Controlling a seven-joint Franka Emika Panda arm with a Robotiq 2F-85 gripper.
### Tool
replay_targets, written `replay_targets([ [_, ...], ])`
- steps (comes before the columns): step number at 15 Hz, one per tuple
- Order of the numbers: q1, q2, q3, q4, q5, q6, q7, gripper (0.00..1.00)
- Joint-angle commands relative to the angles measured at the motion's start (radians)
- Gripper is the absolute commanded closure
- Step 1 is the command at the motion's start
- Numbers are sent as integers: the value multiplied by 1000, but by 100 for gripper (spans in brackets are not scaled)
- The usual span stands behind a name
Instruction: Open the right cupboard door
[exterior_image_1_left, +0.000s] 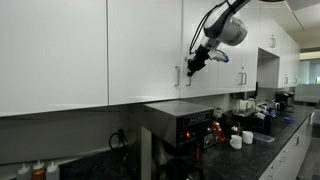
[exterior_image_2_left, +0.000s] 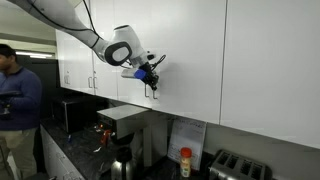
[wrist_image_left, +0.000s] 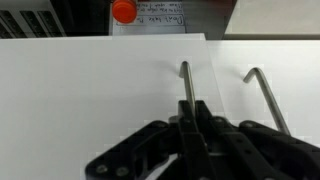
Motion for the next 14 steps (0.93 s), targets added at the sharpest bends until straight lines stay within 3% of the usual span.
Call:
replay_targets([
  [1, 4, -141, -37, -97, 103, -77, -132, 97],
  [4, -6, -219, -52, -160, 103, -103, -180, 97],
  [6, 26, -270, -100, -196, 90, -131, -195, 97],
  [8, 62, -320, -169, -211, 134, -212, -275, 97],
  [14, 69, -427, -310, -215, 138, -460, -524, 97],
])
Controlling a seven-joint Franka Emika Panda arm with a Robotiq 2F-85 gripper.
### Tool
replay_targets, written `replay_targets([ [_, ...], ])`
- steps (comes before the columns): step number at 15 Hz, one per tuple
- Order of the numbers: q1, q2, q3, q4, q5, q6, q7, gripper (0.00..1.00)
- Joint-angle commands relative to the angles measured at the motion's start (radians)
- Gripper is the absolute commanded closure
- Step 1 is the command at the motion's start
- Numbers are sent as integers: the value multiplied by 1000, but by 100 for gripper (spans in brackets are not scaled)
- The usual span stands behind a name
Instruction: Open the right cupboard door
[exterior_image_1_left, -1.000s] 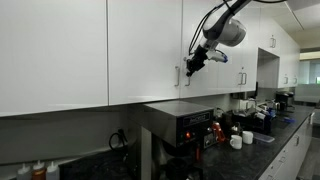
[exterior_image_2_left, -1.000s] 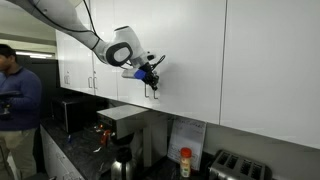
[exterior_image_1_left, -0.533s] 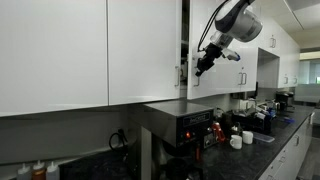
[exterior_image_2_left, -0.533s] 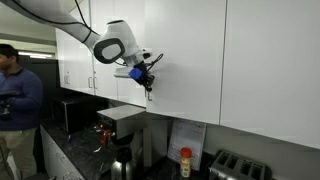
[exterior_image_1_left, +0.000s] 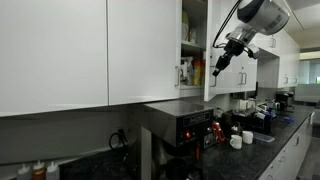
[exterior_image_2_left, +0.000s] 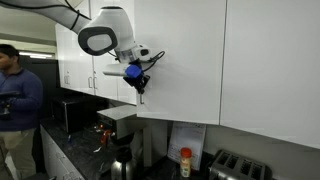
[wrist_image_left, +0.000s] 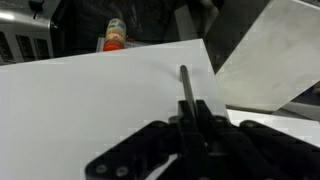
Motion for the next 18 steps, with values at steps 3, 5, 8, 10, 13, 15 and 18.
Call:
replay_targets([
  [3, -1, -112, -145, 39, 56, -312, -218, 97],
  [5, -10, -113, -189, 55, 59, -385, -316, 97],
  [8, 24, -118, -288, 85, 28, -482, -424, 97],
  [10, 28, -112, -334, 111, 21, -543, -497, 97],
  [13, 46, -99, -411, 152, -2, -621, -589, 97],
  [15, 69, -87, -466, 184, -35, -667, -629, 97],
  [18, 109, -104, -559, 228, -87, -742, -632, 61],
])
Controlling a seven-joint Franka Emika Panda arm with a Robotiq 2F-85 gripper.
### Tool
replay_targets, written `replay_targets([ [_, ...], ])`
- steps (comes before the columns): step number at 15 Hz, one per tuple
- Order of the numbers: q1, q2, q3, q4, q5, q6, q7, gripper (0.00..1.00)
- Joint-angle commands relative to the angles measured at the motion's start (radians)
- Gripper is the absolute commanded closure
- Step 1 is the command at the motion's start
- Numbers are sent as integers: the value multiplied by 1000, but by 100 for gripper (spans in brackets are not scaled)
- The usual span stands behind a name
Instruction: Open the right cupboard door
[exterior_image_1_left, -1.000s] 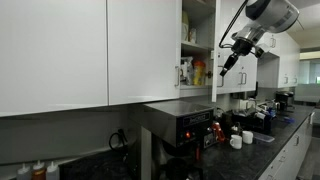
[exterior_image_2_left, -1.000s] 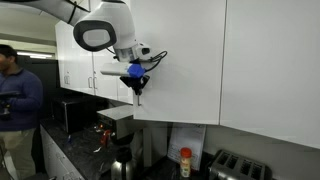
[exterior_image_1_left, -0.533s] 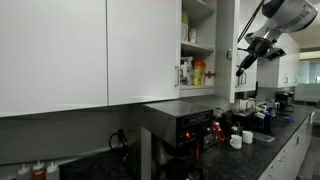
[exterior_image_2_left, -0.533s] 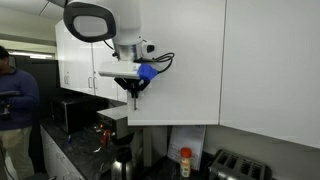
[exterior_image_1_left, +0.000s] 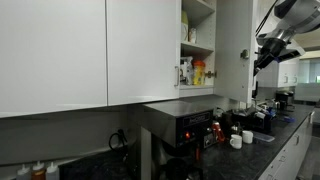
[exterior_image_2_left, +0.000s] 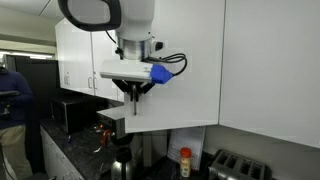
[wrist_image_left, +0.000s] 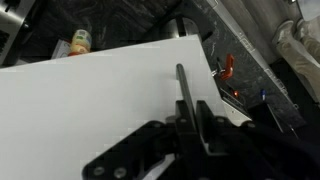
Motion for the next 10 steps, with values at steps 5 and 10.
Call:
replay_targets([
  [5, 42, -22, -146, 237, -19, -423, 183, 22],
  [10, -119, 41, -54, 377, 28, -655, 291, 0],
])
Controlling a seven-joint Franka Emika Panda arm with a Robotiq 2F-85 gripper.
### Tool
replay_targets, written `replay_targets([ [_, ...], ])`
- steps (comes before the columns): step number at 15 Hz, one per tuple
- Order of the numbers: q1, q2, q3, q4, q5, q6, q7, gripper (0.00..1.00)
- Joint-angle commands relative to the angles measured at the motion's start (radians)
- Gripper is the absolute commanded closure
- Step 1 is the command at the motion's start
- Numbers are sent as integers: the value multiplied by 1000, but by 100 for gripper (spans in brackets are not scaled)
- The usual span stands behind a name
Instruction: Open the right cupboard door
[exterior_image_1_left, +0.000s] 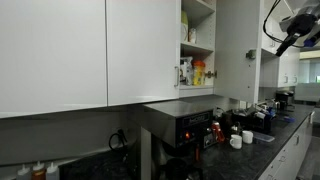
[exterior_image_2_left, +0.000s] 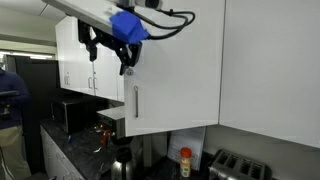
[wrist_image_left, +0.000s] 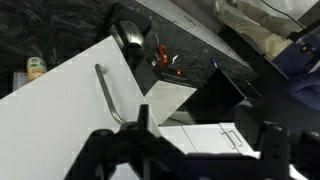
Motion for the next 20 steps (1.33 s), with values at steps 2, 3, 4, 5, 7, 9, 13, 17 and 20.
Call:
replay_targets([
  [2, -124, 50, 98, 89, -1, -107, 120, 0],
  [3, -151, 38, 134, 86, -15, -101, 163, 0],
  [4, -171, 27, 163, 84, -26, -98, 198, 0],
  [5, -192, 18, 192, 81, -39, -94, 232, 0],
  [7, -231, -5, 255, 70, -69, -93, 303, 0],
  [9, -259, -25, 304, 63, -100, -98, 361, 0],
  [13, -296, -95, 387, 37, -171, -117, 462, 0],
  [17, -301, -202, 455, -27, -238, -136, 537, 0],
  [20, -276, -281, 499, -84, -271, -147, 590, 0],
])
